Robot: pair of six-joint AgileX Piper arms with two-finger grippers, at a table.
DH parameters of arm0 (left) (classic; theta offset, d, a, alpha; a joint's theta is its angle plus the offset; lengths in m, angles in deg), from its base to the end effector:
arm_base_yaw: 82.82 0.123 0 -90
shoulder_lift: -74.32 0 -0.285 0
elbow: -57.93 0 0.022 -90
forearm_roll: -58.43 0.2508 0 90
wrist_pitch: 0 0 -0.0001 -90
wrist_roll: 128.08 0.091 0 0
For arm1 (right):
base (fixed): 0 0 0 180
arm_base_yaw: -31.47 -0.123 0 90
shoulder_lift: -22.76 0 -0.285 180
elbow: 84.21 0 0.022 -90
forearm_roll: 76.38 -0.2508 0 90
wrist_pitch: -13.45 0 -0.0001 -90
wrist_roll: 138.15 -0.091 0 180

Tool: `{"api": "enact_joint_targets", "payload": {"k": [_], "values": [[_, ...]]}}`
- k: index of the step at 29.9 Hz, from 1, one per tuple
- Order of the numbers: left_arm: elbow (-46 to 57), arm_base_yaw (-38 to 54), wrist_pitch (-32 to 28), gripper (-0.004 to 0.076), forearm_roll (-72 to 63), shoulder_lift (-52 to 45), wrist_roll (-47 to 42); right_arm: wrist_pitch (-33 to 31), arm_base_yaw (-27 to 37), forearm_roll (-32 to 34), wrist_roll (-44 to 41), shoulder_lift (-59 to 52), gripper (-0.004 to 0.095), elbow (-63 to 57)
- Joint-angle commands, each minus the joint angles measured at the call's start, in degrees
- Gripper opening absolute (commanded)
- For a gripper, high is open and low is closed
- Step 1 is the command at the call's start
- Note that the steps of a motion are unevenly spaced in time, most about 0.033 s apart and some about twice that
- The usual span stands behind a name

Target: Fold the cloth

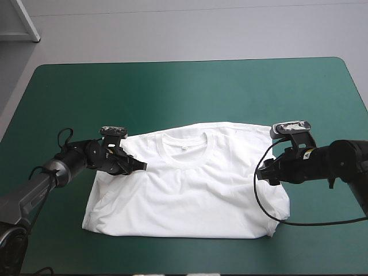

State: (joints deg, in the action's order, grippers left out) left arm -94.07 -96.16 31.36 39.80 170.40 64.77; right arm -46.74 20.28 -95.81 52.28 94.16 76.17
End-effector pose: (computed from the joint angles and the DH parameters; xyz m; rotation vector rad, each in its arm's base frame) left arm 0.2781 -0.0815 0.2033 0.2903 2.6859 -0.3132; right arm 0.1951 0.0654 0.3353 -0.3687 2.5842 0.4487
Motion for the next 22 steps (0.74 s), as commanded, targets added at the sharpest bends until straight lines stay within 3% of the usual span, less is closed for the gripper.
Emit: {"api": "enact_joint_targets", "payload": {"k": [1,4,5,10,18,22], "values": [[-0.5,-0.15,2.08,0.0489,0.4,-0.45,0.26,1.95,0.0,-1.37,1.09,-1.19,0.0581,1.76],[-1.26,-0.15,4.39,0.0644,0.55,-0.86,1.89,2.18,0.0,-1.37,1.22,-1.19,0.058,1.76],[-1.87,-0.15,5.31,0.0657,0.79,-1.13,1.89,2.23,0.0,-1.37,1.22,-1.19,0.058,1.76],[-7.84,-0.15,10.77,0.0654,3.12,-4.26,1.66,1.61,0.0,-0.95,1.22,-1.19,0.058,1.76],[-17.25,-0.15,20.05,0.0654,5.14,-13.38,1.08,-1.93,0.0,9.45,-4.15,-1.19,0.058,-4.59],[-17.46,-0.15,21.71,0.0654,5.14,-19.51,1.08,1.85,0.0,9.46,-4.15,-1.19,0.058,-12.45]]}}
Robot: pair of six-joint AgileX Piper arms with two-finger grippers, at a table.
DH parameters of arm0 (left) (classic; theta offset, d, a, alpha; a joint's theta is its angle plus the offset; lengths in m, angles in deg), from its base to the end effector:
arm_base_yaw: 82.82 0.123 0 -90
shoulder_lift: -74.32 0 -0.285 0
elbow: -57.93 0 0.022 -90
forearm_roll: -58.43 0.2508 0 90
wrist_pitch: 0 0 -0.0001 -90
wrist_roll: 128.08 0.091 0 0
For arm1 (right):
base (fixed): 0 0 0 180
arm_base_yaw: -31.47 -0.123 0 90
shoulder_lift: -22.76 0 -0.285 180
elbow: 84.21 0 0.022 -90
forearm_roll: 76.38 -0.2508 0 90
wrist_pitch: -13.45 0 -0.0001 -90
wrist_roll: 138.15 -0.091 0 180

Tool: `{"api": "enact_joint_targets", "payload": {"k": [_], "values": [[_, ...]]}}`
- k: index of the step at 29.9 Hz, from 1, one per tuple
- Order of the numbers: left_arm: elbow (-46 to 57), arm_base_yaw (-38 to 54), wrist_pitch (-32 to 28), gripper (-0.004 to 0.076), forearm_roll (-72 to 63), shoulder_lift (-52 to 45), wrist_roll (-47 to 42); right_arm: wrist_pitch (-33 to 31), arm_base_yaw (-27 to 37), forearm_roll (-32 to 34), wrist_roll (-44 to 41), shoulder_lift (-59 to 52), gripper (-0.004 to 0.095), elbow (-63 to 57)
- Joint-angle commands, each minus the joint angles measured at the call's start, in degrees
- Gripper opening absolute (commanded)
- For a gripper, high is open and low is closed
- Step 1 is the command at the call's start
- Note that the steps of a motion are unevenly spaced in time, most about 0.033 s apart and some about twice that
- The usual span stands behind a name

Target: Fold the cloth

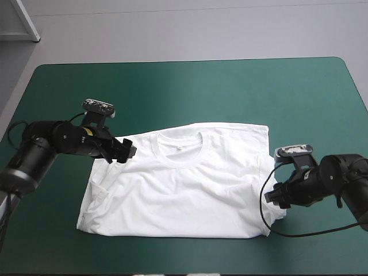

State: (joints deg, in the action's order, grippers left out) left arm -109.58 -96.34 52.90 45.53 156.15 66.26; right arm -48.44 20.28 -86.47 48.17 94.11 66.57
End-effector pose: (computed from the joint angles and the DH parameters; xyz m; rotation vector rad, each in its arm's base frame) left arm 0.2496 -0.0767 0.3334 0.5116 2.5051 -0.2762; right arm 0.1807 0.0501 0.2831 -0.3482 2.8110 0.2570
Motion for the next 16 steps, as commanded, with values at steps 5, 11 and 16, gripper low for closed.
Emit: {"api": "enact_joint_targets", "payload": {"k": [5,11,16], "values": [[-1.94,0.03,2.22,0.0654,-0.83,-11.15,-0.41,12.14,0.0,-1.38,-0.18,-1.14,0.058,-8.22],[-1.94,0.03,3.89,0.0654,-0.83,-17.21,-0.65,19.26,0.0,-1.29,-1.69,0.31,0.0517,-10.65],[-1.94,0.03,3.97,0.0654,0.09,-21.01,-1.34,21.65,0.0,-3.45,-1.55,4.21,0.0323,-11.55]]}}
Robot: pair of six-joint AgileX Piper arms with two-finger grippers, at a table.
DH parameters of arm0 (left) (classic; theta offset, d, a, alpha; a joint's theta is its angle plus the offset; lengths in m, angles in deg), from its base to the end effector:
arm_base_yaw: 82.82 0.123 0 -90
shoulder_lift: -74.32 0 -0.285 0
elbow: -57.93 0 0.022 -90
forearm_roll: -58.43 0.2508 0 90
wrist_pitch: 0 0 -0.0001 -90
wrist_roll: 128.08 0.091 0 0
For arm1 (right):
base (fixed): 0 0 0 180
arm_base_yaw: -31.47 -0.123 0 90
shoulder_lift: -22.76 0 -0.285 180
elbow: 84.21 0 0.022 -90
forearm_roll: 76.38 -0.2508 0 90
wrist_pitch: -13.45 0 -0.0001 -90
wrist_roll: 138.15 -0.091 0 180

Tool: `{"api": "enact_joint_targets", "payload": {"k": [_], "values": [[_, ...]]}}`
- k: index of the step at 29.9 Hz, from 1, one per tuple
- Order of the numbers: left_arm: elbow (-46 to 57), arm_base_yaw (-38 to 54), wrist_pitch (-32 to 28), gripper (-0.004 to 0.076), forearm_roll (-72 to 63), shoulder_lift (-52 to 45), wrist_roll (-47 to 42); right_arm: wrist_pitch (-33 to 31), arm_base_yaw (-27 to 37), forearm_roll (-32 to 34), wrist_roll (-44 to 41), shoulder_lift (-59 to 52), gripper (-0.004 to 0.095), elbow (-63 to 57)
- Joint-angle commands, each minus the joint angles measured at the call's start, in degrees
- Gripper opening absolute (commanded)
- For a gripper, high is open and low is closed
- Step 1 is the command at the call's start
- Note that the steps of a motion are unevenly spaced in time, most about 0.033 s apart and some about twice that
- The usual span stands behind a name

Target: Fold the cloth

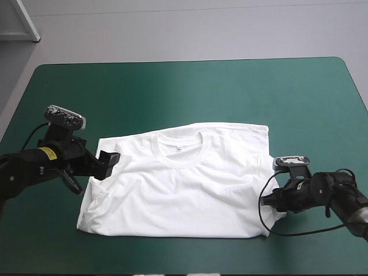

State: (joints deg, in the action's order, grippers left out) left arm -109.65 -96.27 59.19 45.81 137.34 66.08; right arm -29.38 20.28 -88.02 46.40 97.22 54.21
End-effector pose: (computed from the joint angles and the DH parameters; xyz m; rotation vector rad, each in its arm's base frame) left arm 0.1634 -0.0567 0.3992 0.5193 2.2793 -0.2713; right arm 0.1858 0.0495 0.2235 -0.2094 2.7649 0.2599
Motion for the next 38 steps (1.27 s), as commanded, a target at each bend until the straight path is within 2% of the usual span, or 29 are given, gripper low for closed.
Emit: {"api": "enact_joint_targets", "payload": {"k": [1,6,7,13,22,29,38], "values": [[-1.87,-0.04,-2.27,0.0654,-0.05,-2.51,-1.46,2.59,0.0,-2.43,0.31,1.63,0.0282,0.81],[-1.96,-0.04,-1.64,0.0654,0.3,-3.15,-1.59,3.48,0.0,-2.73,0.74,2.58,-0.0001,0.81],[-1.96,-0.04,-1.64,0.0654,0.54,-3.15,-1.59,3.99,0.0,-2.63,0.51,2.51,-0.0013,0.81],[-1.96,-0.04,-1.76,0.0654,2.34,-3.15,-1.59,4.19,0.0,-2.63,-2.59,-0.35,-0.0012,1.18],[-1.96,-0.04,-1.84,0.0654,2.07,-3.15,-1.59,1.27,0.0,-2.58,-7.57,-7.32,-0.0008,5.39],[-1.96,-0.04,-1.84,0.0652,2.07,-3.15,-1.82,0.41,-2.16,-13.36,0.72,-7.34,-0.0007,10.65],[-1.96,-0.04,-2.27,0.0651,1.86,-3.15,-1.82,0.28,-10.49,-15.5,4.35,0.74,-0.0008,11.68]]}}
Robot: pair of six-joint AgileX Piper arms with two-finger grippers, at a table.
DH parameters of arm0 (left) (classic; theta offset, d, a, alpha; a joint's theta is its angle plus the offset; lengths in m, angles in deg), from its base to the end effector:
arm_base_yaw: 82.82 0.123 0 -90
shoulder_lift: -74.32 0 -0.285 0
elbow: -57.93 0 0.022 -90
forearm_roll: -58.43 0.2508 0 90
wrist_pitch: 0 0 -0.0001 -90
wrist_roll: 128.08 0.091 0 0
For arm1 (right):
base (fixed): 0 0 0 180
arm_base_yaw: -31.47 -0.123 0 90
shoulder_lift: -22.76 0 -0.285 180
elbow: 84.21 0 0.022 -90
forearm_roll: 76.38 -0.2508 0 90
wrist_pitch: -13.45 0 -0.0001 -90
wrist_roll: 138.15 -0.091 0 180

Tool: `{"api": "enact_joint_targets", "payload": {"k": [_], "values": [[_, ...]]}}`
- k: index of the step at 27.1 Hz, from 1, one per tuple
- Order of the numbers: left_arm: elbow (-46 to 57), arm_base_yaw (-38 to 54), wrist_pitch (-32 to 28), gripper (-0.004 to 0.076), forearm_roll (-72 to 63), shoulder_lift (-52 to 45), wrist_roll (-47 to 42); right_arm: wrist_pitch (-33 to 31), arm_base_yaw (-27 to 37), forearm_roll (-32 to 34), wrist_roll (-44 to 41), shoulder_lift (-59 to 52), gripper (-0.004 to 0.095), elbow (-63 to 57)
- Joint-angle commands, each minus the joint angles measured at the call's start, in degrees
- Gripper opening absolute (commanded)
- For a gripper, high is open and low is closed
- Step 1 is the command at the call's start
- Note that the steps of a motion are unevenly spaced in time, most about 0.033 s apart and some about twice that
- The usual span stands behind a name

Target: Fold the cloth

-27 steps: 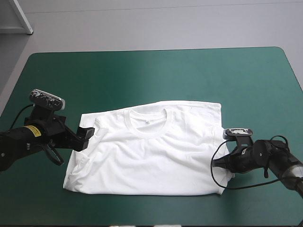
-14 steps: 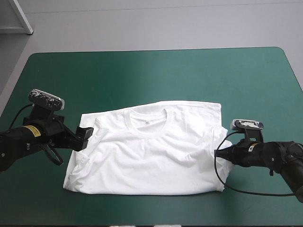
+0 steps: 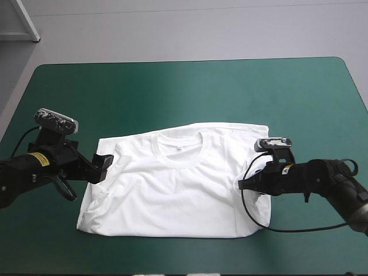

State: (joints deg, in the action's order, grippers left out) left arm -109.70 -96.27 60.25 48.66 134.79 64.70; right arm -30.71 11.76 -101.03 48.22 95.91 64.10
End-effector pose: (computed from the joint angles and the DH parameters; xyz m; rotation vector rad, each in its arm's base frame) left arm 0.1512 -0.0500 0.4049 0.5026 2.2615 -0.2204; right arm 0.1923 0.0970 0.2803 -0.2942 2.5795 0.5844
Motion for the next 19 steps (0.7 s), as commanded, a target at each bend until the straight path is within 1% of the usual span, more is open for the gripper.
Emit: {"api": "enact_joint_targets", "payload": {"k": [1,6,7,9,10,11,14,15,16,17,18,19], "values": [[-1.92,-0.04,-3.33,0.0651,-0.99,-0.6,-0.45,2.02,-2.86,-2.88,3.81,3.33,-0.0008,1.79],[-1.92,-0.04,-4.09,0.0651,-0.99,-0.6,-0.45,4.1,-6.22,-2.91,5.48,8.18,-0.0003,1.79],[-1.92,-0.04,-4.09,0.0651,-0.99,-0.6,-0.45,4.21,-6.38,-3.23,6.23,8.91,0.002,1.79],[-1.92,-0.04,-4.09,0.0651,-0.99,-0.6,-0.45,4.21,-6.38,-4.38,7.42,9.73,0.0119,1.79],[-1.92,-0.04,-4.09,0.065,-0.99,-0.6,-0.45,4.37,-6.38,-4.8,8.49,9.85,0.0198,1.79],[-1.92,-0.04,-4.09,0.0651,-0.99,-0.6,-0.45,4.8,-6.38,-5.21,9.24,9.85,0.0288,1.79],[-1.92,-0.04,-4.2,0.065,-0.99,-0.6,-0.45,6.38,-6.38,-4.97,9.33,9.14,0.0599,1.79],[-1.92,-0.04,-4.18,0.065,-0.99,-0.6,-0.45,6.5,-6.27,-4.55,9.33,9.04,0.0668,1.91],[-1.92,-0.04,-4.18,0.065,-0.99,-0.6,-0.45,5.6,-6.27,-2.31,8.48,8.19,0.0767,2.97],[-1.92,-0.04,-4.18,0.0651,-0.86,-0.6,-0.45,4.85,-6.27,-1.49,7.21,7.66,0.077,3.84],[-1.92,-0.04,-3.98,0.0651,-0.77,-0.6,-0.1,2.56,-6.27,0.62,4.81,6.06,0.0749,6.11],[-1.92,-0.04,-3.63,0.065,-0.77,-0.6,0.21,1.71,-6.27,1.73,3.79,5.09,0.0735,7.15]]}}
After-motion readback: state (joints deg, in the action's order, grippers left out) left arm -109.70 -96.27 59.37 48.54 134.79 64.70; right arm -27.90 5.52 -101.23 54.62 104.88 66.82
